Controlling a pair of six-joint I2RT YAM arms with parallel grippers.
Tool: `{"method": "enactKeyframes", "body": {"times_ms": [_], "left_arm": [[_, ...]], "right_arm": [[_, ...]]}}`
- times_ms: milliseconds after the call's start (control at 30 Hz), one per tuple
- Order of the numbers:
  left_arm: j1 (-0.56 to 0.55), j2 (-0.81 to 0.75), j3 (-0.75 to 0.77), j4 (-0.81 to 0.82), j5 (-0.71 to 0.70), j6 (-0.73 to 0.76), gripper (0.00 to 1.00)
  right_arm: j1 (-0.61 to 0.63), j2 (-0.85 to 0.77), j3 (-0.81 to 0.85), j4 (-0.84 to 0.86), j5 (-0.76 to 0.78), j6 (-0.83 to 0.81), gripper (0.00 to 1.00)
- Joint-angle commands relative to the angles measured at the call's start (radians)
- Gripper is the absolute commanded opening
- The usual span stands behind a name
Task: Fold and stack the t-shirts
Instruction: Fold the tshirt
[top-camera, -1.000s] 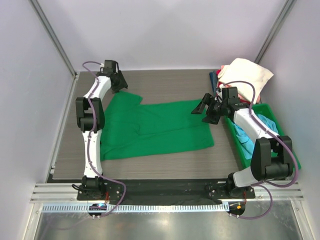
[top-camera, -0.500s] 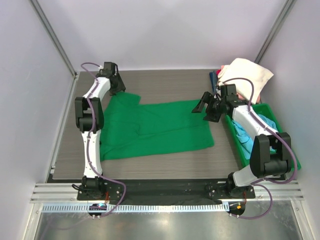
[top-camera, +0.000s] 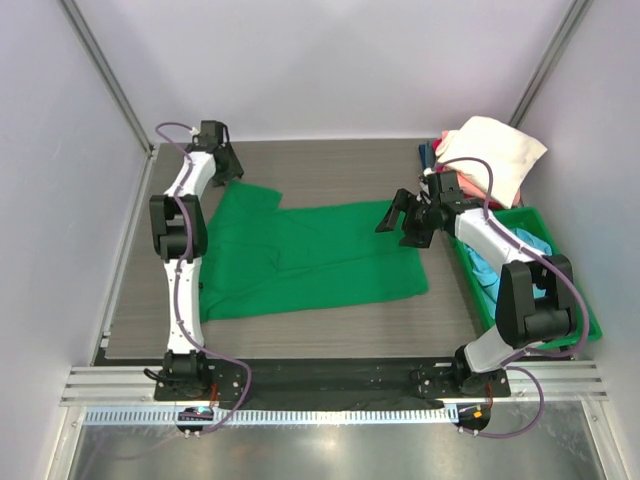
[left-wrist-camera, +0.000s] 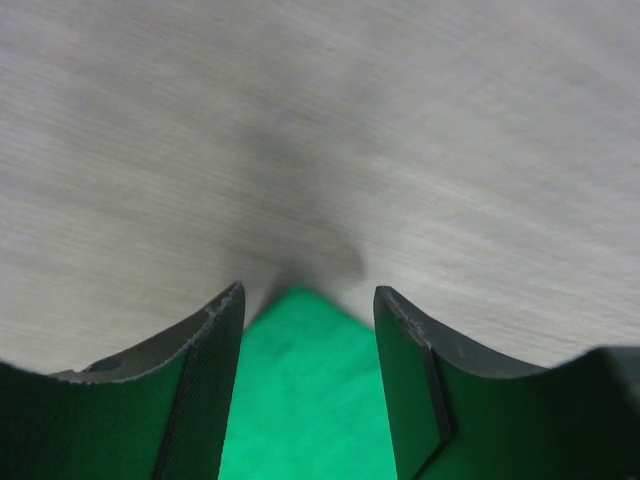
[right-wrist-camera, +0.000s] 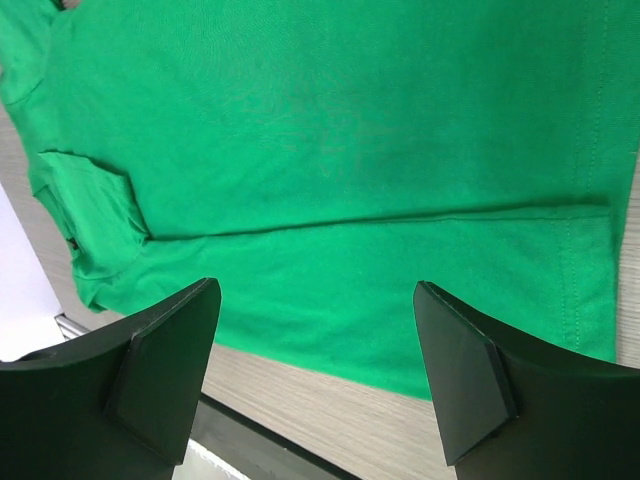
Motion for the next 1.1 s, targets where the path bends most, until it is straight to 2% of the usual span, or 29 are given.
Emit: {"method": "enactKeyframes", "body": {"times_ms": [0,100,167,200,233,300,333,533,667,900,1067], "left_arm": [[0.011,0.079,0.094,-0.085,0.052,-0.018,0.56],[0.006,0.085,0.081,-0.089,0.091,-0.023,0.54],[-0.003,0.088,0.070,-0.087,0.104,-0.026,0.49],[-0.004,0.090,0.065,-0.089,0.105,-0.028,0.45],[-0.005,0.087,0.064,-0.087,0.103,-0.028,0.35],[-0.003,0.079,0.048,-0.070,0.105,-0.029,0.29],[-0.001,0.081,0.050,-0.069,0.112,-0.031,0.22],[0.008,0.093,0.053,-0.069,0.125,-0.054,0.05],[0.011,0.090,0.045,-0.069,0.118,-0.060,0.00],[0.011,0.076,0.022,-0.058,0.097,-0.072,0.00],[0.009,0.066,0.002,-0.044,0.083,-0.080,0.00]], "right_arm": [[0.005,-0.002,0.044,0.004,0.023,-0.023,0.84],[0.004,-0.010,0.033,0.008,0.040,-0.023,0.84],[0.005,0.004,0.027,0.018,0.045,-0.022,0.85],[0.005,0.011,0.029,0.018,0.043,-0.022,0.85],[0.005,0.018,0.033,0.018,0.045,-0.023,0.85],[0.005,0.033,0.044,0.019,0.054,-0.025,0.85],[0.005,0.036,0.049,0.019,0.060,-0.028,0.85],[0.002,0.106,0.151,0.019,0.168,-0.033,0.85],[0.002,0.192,0.253,0.025,0.257,-0.051,0.85],[-0.005,0.384,0.441,0.018,0.475,-0.117,0.84],[-0.005,0.542,0.605,0.018,0.567,-0.157,0.80]]}}
